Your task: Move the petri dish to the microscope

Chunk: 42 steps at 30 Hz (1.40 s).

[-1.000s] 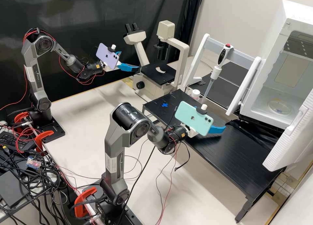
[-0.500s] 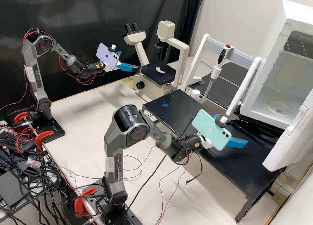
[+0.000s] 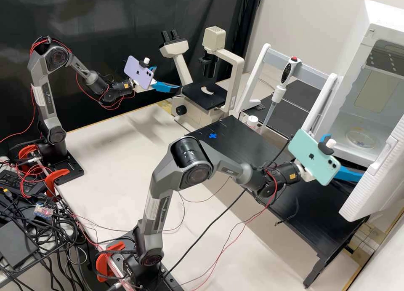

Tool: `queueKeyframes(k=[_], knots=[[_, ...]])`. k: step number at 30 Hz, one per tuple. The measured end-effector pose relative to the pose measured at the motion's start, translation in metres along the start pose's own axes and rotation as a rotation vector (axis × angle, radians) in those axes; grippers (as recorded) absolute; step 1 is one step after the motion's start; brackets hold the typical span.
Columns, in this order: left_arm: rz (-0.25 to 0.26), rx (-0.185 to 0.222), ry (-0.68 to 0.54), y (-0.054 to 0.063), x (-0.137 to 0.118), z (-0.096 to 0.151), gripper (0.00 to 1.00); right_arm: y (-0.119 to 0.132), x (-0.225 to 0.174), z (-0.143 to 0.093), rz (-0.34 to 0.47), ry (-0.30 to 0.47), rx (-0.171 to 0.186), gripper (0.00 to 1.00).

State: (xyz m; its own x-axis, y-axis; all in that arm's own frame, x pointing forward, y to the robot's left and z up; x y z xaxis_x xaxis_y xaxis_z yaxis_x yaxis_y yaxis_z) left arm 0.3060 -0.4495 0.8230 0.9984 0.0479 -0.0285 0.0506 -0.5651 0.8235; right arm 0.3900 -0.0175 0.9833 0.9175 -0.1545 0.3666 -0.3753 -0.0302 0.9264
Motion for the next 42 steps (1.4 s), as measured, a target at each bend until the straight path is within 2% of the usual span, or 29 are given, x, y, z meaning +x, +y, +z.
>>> queueKeyframes(k=[2,11,15,23,29,32,36,42], knots=[[0.0,0.0,0.0,0.0,0.0,0.0,1.0,-0.001,0.016,-0.003,0.005,-0.006,0.008,1.0],[0.0,0.0,0.0,0.0,0.0,0.0,1.0,-0.015,0.073,-0.013,-0.061,0.002,-0.018,1.0],[0.0,0.0,0.0,0.0,0.0,0.0,1.0,-0.022,0.095,-0.015,-0.087,0.009,0.008,1.0],[0.0,0.0,0.0,0.0,0.0,0.0,1.0,-0.037,0.124,-0.009,-0.146,0.031,-0.021,1.0],[0.0,0.0,0.0,0.0,0.0,0.0,1.0,-0.053,0.141,-0.004,-0.19,0.059,-0.073,1.0],[0.0,0.0,0.0,0.0,0.0,0.0,1.0,-0.059,0.146,-0.004,-0.211,0.079,-0.085,1.0],[0.0,0.0,0.0,0.0,0.0,0.0,1.0,-0.069,0.151,0.0,-0.243,0.07,-0.116,1.0],[0.0,0.0,0.0,0.0,0.0,0.0,1.0,-0.075,0.157,0.002,-0.239,0.078,-0.095,1.0]])
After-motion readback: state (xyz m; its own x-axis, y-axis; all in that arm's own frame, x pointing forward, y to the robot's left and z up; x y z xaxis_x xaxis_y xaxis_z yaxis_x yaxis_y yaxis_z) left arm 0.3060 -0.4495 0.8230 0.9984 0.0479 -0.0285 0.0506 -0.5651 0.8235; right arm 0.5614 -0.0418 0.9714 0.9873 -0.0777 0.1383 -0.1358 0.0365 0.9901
